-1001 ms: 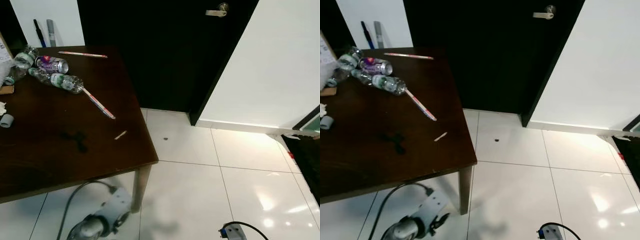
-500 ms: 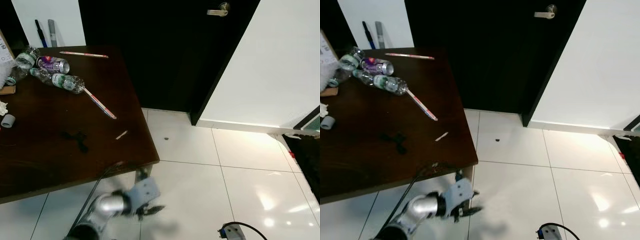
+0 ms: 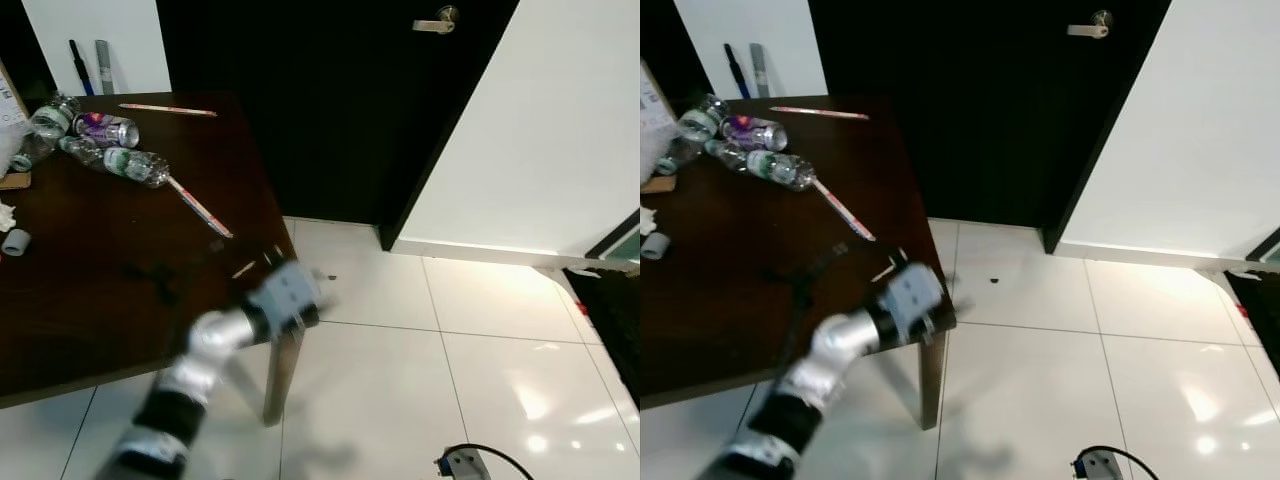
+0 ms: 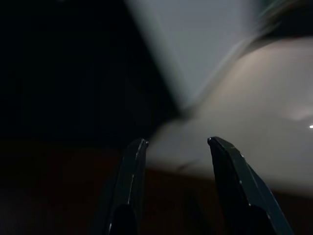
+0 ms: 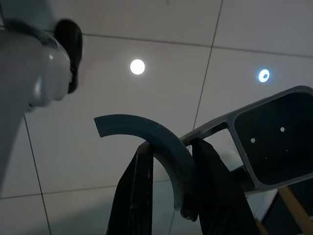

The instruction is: Picking trash to rubbish bin

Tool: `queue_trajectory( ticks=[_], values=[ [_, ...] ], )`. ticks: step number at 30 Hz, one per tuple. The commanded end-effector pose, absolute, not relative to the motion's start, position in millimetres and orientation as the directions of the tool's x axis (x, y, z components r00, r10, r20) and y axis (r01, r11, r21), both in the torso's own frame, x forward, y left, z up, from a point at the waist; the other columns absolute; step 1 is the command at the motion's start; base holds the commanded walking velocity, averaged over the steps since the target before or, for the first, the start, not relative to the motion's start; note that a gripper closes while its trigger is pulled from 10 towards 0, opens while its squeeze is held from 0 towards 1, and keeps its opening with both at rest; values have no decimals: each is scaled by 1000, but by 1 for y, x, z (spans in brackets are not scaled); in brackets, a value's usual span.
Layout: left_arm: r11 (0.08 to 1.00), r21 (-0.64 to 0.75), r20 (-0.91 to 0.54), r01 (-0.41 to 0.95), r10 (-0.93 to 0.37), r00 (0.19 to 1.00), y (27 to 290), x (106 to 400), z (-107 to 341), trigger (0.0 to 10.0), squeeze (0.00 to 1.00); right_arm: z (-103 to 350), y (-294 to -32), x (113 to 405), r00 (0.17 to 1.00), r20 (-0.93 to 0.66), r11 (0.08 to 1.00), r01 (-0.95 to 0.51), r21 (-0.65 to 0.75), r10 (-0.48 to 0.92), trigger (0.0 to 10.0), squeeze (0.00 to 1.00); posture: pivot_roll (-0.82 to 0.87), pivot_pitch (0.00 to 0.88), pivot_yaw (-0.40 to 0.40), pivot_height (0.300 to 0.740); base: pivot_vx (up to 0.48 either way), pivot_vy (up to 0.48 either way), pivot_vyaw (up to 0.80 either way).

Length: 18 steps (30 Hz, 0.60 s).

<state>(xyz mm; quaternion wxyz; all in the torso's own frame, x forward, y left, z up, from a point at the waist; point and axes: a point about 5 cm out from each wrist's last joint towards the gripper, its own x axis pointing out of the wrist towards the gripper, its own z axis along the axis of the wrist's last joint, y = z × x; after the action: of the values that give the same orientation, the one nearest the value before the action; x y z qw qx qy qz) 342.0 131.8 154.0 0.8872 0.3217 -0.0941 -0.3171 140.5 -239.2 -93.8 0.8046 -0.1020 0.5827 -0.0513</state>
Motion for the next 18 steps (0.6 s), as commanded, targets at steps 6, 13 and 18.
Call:
queue_trajectory(
  ticks=[6, 13, 18],
  values=[
    [589, 731, -88, 344, -418, 904, 170, 349, 163, 10000, 0, -96, -239, 134, 295, -934, 973, -49, -226, -202, 10000, 0, 205, 109, -83, 740, 0, 0, 0],
    [591, 757, -177, 278, -224, 958, 202, 349, 163, 10000, 0, -96, -237, 137, 301, -933, 973, -57, -226, -199, 10000, 0, 213, 104, -83, 740, 0, 0, 0],
    [783, 574, -200, 241, -152, 968, 203, 349, 155, 10000, 0, -96, -237, 137, 300, -933, 973, -58, -224, -197, 10000, 0, 211, 109, -85, 740, 0, 0, 0]
  ],
)
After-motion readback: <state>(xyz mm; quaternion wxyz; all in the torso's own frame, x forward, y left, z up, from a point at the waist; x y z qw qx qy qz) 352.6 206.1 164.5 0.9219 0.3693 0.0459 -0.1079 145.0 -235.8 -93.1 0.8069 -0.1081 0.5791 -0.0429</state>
